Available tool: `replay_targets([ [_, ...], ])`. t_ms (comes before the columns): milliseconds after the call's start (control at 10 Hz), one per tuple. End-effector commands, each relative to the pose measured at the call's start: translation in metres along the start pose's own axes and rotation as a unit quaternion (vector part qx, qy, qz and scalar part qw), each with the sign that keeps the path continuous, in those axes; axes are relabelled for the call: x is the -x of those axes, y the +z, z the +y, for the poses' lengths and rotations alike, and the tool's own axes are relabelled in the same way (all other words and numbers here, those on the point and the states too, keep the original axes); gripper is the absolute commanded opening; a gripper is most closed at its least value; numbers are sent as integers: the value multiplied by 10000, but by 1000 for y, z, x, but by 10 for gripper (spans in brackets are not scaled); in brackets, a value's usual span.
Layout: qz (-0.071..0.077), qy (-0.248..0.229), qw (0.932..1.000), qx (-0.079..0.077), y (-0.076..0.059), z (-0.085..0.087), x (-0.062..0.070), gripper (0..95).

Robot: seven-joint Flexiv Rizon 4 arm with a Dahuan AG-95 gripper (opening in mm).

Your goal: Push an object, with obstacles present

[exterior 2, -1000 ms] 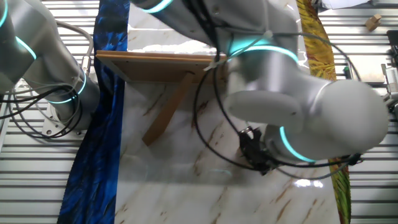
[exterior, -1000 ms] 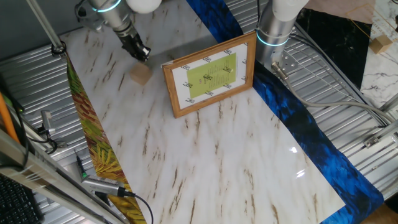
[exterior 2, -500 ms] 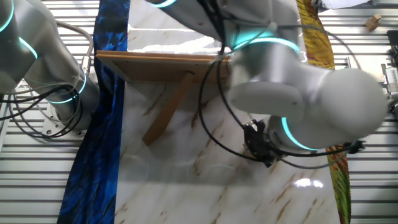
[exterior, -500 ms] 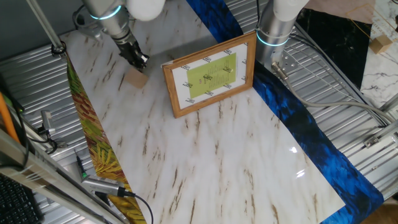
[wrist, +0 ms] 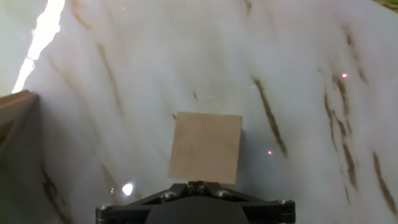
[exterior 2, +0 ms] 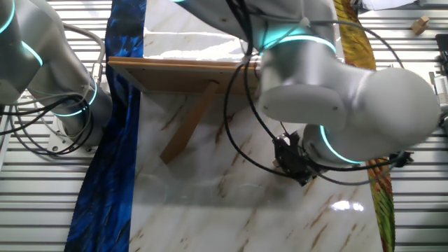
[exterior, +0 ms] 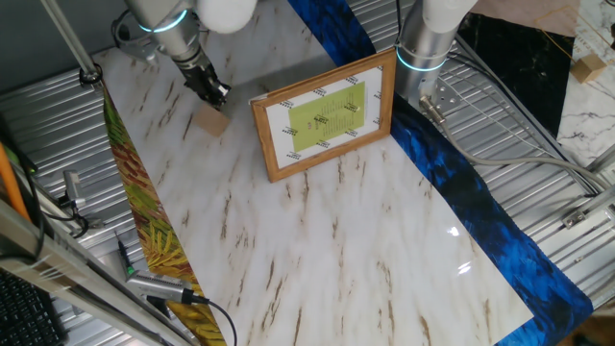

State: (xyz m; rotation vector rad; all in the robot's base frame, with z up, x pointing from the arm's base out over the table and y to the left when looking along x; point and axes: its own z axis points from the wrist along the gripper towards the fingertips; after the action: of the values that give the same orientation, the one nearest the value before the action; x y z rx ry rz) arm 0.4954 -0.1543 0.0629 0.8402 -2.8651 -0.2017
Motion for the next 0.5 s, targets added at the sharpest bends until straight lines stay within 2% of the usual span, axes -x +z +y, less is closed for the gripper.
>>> replay_targets([
  [100, -9, 5, 10000, 5, -1, 0, -6, 0],
  [400, -5, -44, 10000, 5, -1, 0, -37, 0],
  [500, -3, -36, 10000, -13, -2, 1, -53, 0],
])
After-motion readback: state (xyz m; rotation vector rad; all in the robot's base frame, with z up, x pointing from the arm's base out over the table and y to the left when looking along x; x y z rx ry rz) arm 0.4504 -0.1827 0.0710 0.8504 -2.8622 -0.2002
